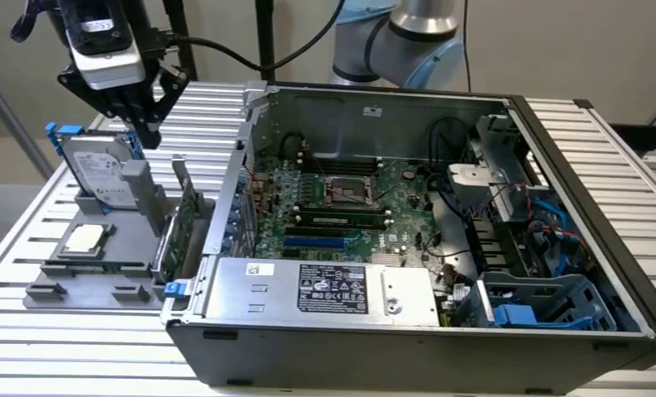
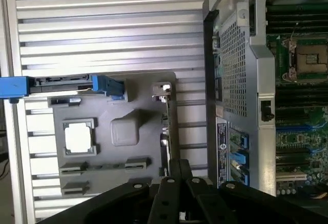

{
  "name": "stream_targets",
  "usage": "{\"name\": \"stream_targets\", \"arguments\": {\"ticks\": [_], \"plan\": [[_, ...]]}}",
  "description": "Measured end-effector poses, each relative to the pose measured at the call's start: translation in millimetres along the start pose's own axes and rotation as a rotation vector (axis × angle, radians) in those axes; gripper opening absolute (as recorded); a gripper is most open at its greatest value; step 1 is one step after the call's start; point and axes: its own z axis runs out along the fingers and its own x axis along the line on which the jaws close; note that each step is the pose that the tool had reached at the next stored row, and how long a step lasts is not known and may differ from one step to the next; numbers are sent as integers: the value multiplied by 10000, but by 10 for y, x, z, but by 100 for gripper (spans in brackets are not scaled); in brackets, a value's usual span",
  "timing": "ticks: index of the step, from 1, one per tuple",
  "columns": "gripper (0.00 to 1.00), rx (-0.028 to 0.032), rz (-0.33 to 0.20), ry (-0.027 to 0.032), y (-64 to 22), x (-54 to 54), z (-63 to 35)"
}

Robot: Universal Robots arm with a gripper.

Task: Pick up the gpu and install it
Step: 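Pick up the gpu and move the gpu toward the slot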

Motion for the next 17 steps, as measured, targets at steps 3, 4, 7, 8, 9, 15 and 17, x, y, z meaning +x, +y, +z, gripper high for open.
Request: {"name": "stream_targets", "arguments": {"ticks": [3,4,7,8,9,15,17], "plan": [[0,-2,-1,0,-6,42,14],[0,-1,-1,0,-6,42,14],[0,0,0,1,-6,43,13],[0,0,0,1,-6,43,14],[0,0,0,1,-6,43,13],[0,-1,0,1,-6,43,14],[0,0,0,1,-6,43,14]]}}
